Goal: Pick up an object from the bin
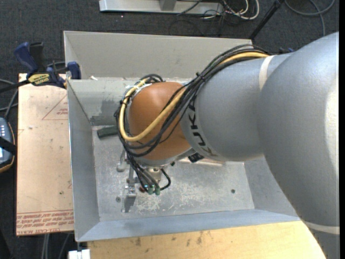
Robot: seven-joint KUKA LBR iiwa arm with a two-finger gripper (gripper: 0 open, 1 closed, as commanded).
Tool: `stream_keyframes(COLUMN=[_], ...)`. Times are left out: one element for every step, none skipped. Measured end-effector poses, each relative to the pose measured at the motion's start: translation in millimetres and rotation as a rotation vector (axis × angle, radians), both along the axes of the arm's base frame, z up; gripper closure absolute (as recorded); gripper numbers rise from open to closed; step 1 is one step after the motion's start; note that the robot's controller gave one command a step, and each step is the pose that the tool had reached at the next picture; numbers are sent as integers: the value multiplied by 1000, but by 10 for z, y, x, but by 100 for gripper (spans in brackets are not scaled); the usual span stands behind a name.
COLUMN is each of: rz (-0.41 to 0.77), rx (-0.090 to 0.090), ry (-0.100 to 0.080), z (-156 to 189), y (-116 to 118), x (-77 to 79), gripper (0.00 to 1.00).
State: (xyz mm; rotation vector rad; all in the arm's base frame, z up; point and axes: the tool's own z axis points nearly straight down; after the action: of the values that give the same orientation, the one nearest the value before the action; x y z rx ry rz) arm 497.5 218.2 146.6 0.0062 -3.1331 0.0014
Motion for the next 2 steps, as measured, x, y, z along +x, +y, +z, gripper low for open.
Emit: stream_keyframes(rz=[-4,64], rx=[2,4], ry=[-8,-12], z=[42,-363], y=[-10,-486], x=[23,79], gripper=[0,0])
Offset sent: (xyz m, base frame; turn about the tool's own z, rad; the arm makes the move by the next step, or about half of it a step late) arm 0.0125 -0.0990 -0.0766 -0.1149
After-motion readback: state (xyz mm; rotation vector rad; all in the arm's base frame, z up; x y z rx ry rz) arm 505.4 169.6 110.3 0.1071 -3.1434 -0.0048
